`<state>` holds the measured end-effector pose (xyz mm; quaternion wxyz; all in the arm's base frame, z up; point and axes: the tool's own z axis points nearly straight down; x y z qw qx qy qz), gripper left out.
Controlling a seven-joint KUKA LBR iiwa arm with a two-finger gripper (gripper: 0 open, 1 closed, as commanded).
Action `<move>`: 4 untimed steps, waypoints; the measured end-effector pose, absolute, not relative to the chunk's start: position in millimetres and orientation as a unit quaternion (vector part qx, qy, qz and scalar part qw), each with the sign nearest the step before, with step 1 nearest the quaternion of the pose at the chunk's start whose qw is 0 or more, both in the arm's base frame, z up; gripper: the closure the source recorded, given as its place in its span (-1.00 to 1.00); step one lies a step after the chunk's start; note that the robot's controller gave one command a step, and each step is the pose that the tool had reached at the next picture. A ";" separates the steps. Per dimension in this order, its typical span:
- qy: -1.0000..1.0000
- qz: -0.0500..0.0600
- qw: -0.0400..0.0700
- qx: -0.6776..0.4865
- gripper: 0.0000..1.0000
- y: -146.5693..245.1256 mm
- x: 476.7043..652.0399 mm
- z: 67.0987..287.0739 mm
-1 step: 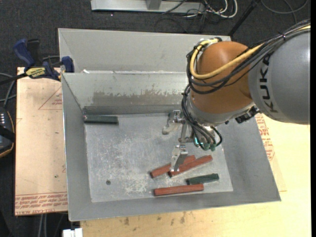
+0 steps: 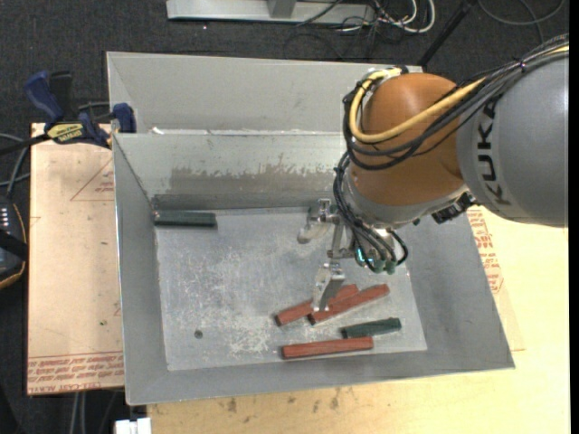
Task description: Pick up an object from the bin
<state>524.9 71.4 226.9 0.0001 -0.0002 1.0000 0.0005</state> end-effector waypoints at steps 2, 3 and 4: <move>0.999 0.000 -0.007 -0.053 -1.00 79.7 527.7 231.6; 0.994 0.000 0.006 -0.106 -1.00 56.0 519.4 212.2; 0.989 0.000 0.002 -0.146 -1.00 41.0 515.1 143.0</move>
Offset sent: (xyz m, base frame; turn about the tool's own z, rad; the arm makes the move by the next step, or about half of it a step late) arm 0.0172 0.0279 0.1035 -0.2832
